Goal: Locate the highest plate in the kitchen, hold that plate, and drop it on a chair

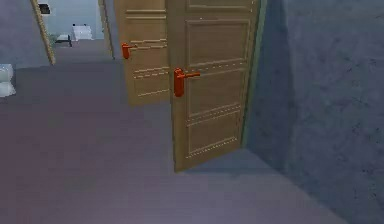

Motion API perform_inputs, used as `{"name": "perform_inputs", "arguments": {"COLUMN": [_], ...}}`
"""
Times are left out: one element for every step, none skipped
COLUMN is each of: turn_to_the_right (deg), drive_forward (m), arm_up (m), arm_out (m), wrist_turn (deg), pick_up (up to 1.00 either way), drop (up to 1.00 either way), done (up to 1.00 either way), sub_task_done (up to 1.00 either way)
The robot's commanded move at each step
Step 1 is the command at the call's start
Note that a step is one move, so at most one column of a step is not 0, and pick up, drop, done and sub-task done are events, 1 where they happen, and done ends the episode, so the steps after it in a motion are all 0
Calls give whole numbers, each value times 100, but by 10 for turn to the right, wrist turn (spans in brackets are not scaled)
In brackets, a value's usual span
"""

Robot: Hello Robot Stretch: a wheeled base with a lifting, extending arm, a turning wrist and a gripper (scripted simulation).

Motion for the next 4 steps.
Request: {"name": "perform_inputs", "arguments": {"turn_to_the_right": [-240, 0, -270, 0], "drive_forward": [0, 100, 0, 10], "arm_up": [0, 0, 0, 0], "arm_out": [0, 0, 0, 0], "wrist_turn": [0, 0, 0, 0], "pick_up": [0, 0, 0, 0], "drop": [0, 0, 0, 0], "done": [0, 0, 0, 0], "sub_task_done": [0, 0, 0, 0]}}
